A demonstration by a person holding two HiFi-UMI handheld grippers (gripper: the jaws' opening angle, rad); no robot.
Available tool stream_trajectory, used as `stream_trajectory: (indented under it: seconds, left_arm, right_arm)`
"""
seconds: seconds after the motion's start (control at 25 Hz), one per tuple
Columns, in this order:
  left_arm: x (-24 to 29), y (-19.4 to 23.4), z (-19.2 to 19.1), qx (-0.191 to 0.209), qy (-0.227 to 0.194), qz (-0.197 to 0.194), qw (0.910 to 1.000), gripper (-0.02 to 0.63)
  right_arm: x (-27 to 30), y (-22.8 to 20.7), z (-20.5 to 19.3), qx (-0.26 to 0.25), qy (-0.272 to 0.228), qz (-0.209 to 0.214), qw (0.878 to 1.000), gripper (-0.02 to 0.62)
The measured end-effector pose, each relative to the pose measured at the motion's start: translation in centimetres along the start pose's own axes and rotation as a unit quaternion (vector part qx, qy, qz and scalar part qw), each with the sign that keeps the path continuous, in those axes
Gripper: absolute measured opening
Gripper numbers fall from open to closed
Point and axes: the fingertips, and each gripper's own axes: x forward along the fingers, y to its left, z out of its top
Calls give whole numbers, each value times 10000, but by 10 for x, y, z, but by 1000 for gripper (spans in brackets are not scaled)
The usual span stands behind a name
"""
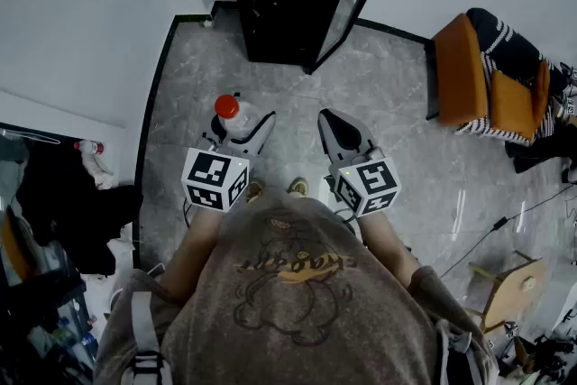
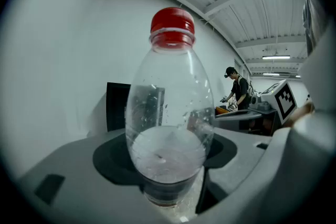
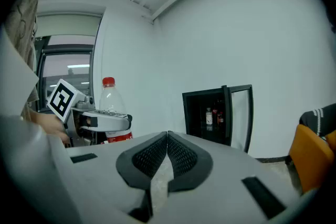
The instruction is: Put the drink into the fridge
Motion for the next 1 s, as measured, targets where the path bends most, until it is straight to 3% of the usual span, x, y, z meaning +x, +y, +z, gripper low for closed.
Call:
stream_trajectory:
  seconds: [0.4,0.76,1.0]
  left_arm:
    - [-1,-9,-3,1,38,-29,10000,308]
    - [20,-30,-4,28,72,-84,9999,308]
    - [35,-33,2,35,33,207,9998,308]
  right_arm:
    - [-10,8,6,83,-176,274,9994,20]
    - [-28,-20,1,-24,-129,541,9985,20]
    - [-32,-46,-3,7,-52,656,9978,20]
